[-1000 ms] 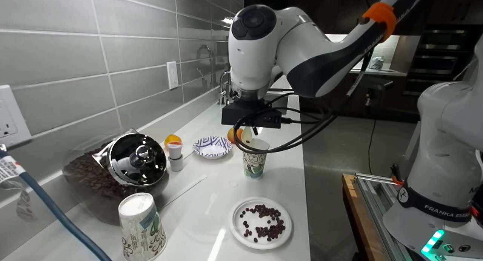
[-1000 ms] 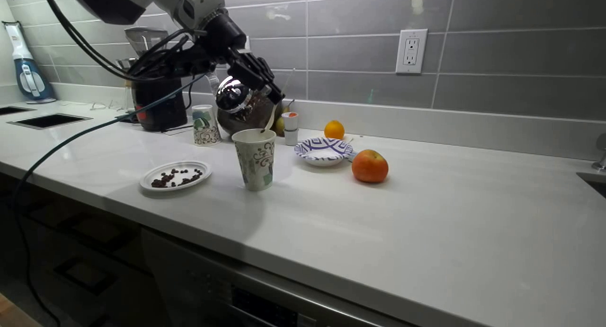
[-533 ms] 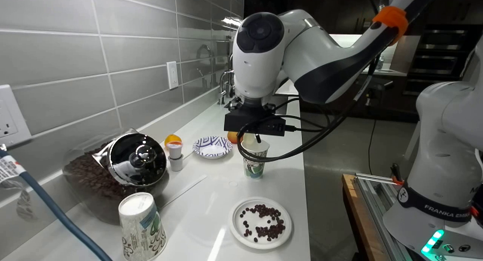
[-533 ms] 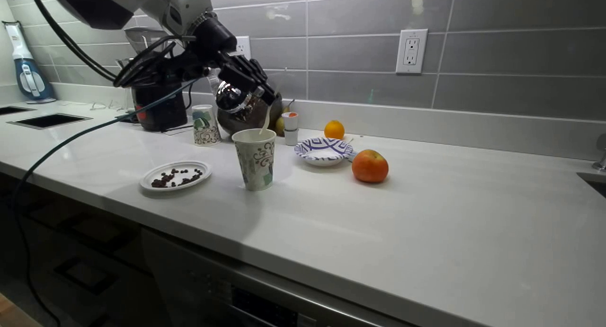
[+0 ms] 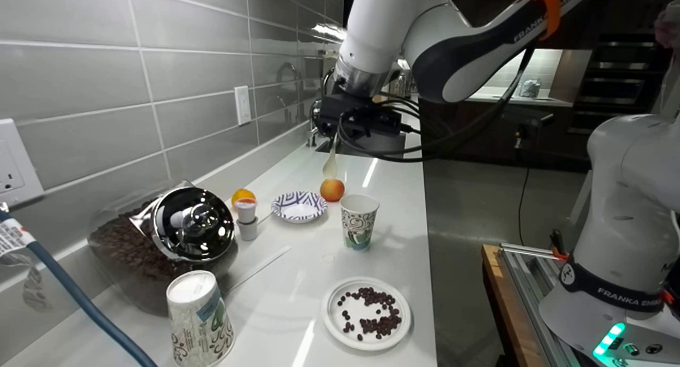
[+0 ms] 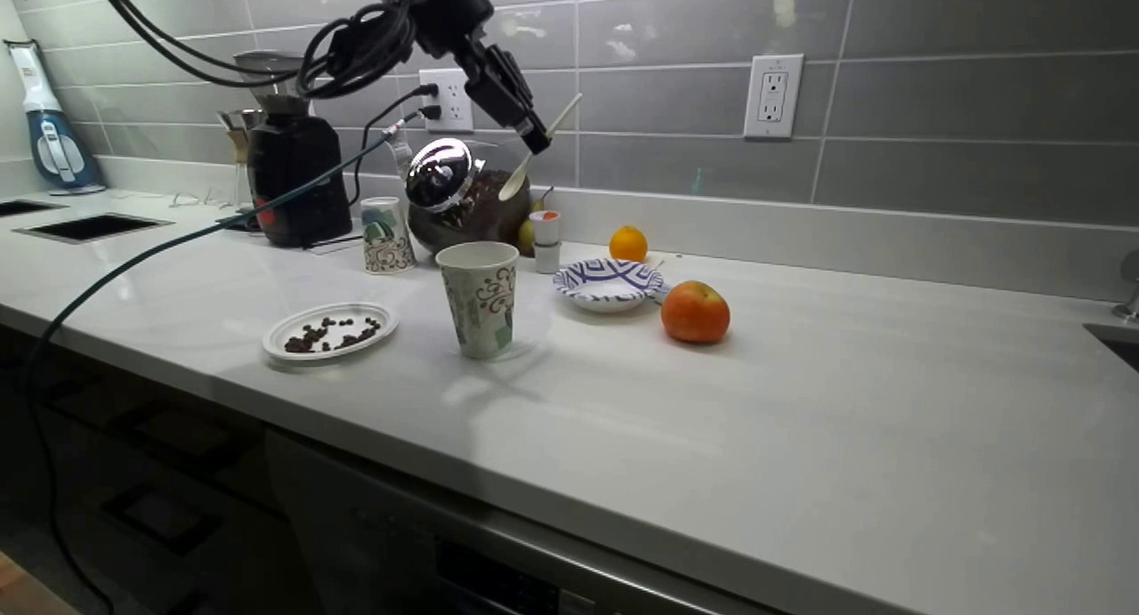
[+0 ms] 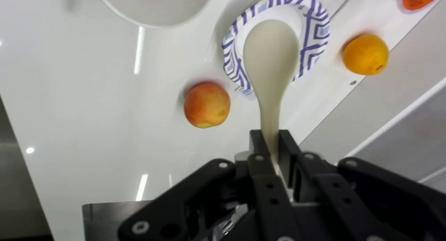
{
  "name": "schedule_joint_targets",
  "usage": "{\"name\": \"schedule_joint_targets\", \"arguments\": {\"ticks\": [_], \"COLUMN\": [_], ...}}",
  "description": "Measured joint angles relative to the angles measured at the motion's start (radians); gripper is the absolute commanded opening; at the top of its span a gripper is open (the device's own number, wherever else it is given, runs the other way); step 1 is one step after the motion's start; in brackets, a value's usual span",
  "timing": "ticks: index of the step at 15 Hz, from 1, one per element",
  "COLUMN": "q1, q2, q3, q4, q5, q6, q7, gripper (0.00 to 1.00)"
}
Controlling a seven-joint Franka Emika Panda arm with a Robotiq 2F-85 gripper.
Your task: Use the spoon to put the contents on the plate in the cup
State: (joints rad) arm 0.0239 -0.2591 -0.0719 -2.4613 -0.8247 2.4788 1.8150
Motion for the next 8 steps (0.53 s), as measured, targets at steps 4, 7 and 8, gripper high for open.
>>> {"name": "schedule_joint_targets", "arguments": {"ticks": [4, 7, 8], "q1": [0.059, 0.207, 0.274], "q2": [0.038, 0.117, 0.143], "q3": [-0.115, -0.225, -0.264], "q4": [0.038, 0.071, 0.078], "q5": [0.277, 0.517, 0.594], "q6": [0.152, 0.223, 0.237], "q7": [-0.326, -0.537, -0.594], "gripper": [0.03, 0.13, 0.13]}}
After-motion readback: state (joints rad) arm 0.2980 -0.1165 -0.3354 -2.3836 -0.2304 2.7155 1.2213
